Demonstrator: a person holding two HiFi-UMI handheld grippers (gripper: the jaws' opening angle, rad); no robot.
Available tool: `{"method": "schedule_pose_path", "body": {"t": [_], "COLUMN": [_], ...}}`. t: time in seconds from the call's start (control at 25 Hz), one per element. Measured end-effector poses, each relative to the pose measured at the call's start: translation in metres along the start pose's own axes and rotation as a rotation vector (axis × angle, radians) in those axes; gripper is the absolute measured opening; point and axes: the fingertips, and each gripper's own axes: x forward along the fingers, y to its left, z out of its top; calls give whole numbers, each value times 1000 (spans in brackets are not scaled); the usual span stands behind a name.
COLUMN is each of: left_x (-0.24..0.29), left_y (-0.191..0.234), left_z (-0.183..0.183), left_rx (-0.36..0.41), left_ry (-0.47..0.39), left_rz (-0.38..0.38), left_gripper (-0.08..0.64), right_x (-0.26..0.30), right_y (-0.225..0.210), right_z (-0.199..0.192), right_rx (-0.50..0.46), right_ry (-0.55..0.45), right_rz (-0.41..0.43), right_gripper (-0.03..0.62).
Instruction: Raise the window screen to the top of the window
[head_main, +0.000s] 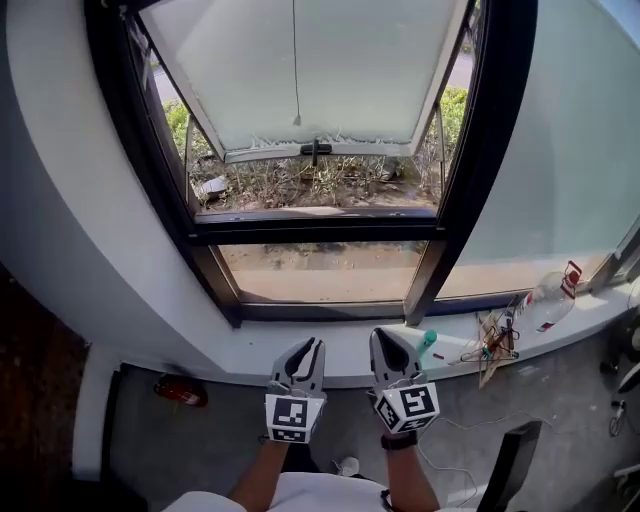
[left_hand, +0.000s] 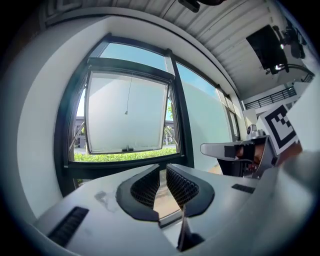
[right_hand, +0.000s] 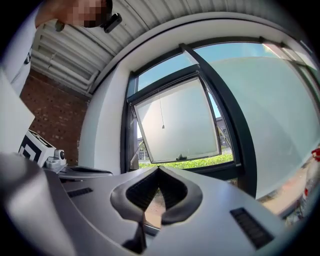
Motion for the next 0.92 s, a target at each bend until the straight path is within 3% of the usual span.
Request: {"method": "schedule_pose_path", "body": {"t": [0.2, 0.44, 0.56, 0.92], "left_x": [-18, -22, -30, -50], "left_y": [-15, -28, -15, 32], "left_z": [5, 38, 47, 36], "left_rx": [-21, 19, 36, 21], "left_ry": [-7, -67, -81, -71], "left_rz": [23, 0, 26, 77], "left_gripper": [43, 43, 43, 43], "right_x": [-36, -35, -26, 10], "right_y": [3, 3, 16, 78], "right_z": [4, 33, 43, 23], "right_rx": [-25, -118, -165, -178], "right_ry": [4, 3, -2, 26], "right_rz": [6, 9, 27, 123], "right_gripper": [-9, -9, -9, -11]}}
